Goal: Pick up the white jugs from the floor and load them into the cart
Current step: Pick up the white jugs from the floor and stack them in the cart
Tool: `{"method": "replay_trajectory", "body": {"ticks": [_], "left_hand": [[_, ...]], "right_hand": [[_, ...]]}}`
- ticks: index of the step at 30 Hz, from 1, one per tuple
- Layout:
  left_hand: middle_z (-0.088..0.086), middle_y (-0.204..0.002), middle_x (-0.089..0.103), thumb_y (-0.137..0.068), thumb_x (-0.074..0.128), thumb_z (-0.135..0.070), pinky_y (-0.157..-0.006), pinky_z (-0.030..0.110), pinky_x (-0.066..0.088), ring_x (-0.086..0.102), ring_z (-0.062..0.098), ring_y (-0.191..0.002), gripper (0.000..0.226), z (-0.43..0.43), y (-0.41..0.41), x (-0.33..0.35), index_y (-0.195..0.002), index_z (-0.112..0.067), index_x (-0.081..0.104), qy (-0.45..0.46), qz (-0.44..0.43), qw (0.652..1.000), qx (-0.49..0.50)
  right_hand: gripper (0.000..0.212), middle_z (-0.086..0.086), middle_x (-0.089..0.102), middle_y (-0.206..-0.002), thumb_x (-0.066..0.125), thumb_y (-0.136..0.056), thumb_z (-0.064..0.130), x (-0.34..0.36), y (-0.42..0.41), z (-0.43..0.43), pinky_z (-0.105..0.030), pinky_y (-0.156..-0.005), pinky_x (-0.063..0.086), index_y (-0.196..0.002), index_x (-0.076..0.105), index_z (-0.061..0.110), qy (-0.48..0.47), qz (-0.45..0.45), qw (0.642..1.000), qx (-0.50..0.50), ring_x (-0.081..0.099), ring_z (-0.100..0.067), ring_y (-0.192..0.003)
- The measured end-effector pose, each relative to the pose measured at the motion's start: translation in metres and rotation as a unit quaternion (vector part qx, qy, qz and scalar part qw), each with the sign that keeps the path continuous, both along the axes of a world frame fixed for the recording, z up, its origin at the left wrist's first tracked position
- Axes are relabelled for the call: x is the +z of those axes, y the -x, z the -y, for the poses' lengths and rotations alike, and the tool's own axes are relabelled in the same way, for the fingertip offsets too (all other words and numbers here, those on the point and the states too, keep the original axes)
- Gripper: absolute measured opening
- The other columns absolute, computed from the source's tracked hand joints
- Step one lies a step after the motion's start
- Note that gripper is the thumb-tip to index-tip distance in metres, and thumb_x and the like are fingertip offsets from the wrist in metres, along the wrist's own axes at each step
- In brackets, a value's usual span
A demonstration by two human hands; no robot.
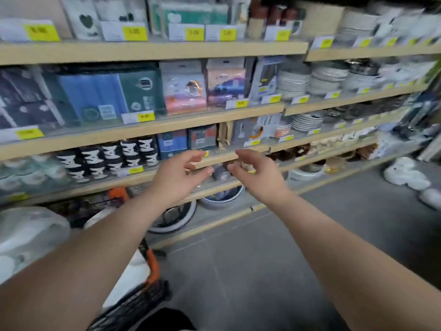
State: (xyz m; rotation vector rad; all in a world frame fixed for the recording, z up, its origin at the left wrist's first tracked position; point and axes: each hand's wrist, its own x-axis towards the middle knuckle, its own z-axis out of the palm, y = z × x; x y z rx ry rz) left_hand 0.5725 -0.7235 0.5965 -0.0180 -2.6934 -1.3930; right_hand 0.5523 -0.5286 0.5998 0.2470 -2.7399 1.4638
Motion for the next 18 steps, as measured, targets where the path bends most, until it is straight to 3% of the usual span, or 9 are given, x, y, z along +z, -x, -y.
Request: {"method": "replay_trajectory", "body": {"ticks": [5, 9, 14, 16, 18], "left_hand": [[-0.012, -0.112, 0.063, -0.085, 0.072, -0.032, -0.081, 0.018, 0.048, 0.061, 0.004, -0.092, 0.041, -0.116, 0.077, 0.000, -0.124, -0.030, 0.061, -0.026, 0.000, 0.994, -0.103], [-0.009, -0.113, 0.063, -0.085, 0.072, -0.024, -0.092, 0.031, 0.050, 0.062, 0.014, -0.099, 0.039, -0.196, 0.161, -0.002, -0.122, -0.027, 0.061, -0.031, 0.003, 0.982, -0.189], [-0.005, -0.103, 0.067, -0.084, 0.074, -0.022, -0.089, 0.027, 0.050, 0.064, 0.017, -0.089, 0.034, -0.304, 0.270, 0.011, -0.117, -0.024, 0.065, -0.028, -0.014, 0.956, -0.292], [-0.003, -0.096, 0.068, -0.082, 0.075, -0.025, -0.087, 0.027, 0.050, 0.066, 0.020, -0.087, 0.034, -0.348, 0.305, 0.017, -0.115, -0.023, 0.066, -0.030, -0.014, 0.941, -0.336], [-0.006, -0.091, 0.066, -0.083, 0.075, -0.025, -0.080, 0.017, 0.048, 0.063, 0.014, -0.081, 0.032, -0.392, 0.335, 0.020, -0.114, -0.022, 0.067, -0.029, -0.011, 0.929, -0.369]], "right_hand": [[0.043, 0.010, 0.060, -0.120, 0.066, -0.089, 0.035, 0.001, 0.034, -0.114, -0.016, -0.089, 0.036, -0.130, 0.059, 0.021, 0.015, 0.007, 0.994, -0.105, 0.053, -0.003, -0.114], [0.043, 0.006, 0.063, -0.119, 0.067, -0.089, 0.033, 0.000, 0.083, -0.191, -0.018, -0.091, 0.038, -0.129, 0.060, 0.019, 0.017, -0.006, 0.980, -0.199, 0.056, -0.007, -0.113], [0.041, 0.009, 0.062, -0.114, 0.065, -0.089, 0.035, 0.008, 0.150, -0.284, -0.027, -0.091, 0.048, -0.128, 0.060, 0.020, 0.038, -0.011, 0.945, -0.325, 0.057, -0.006, -0.109], [0.040, 0.008, 0.063, -0.116, 0.066, -0.089, 0.035, 0.011, 0.168, -0.321, -0.024, -0.085, 0.050, -0.126, 0.061, 0.021, 0.050, -0.015, 0.928, -0.370, 0.059, -0.008, -0.109], [0.038, 0.008, 0.063, -0.116, 0.066, -0.089, 0.035, 0.010, 0.181, -0.359, -0.020, -0.074, 0.049, -0.124, 0.061, 0.023, 0.058, -0.014, 0.910, -0.409, 0.061, -0.010, -0.104]]}}
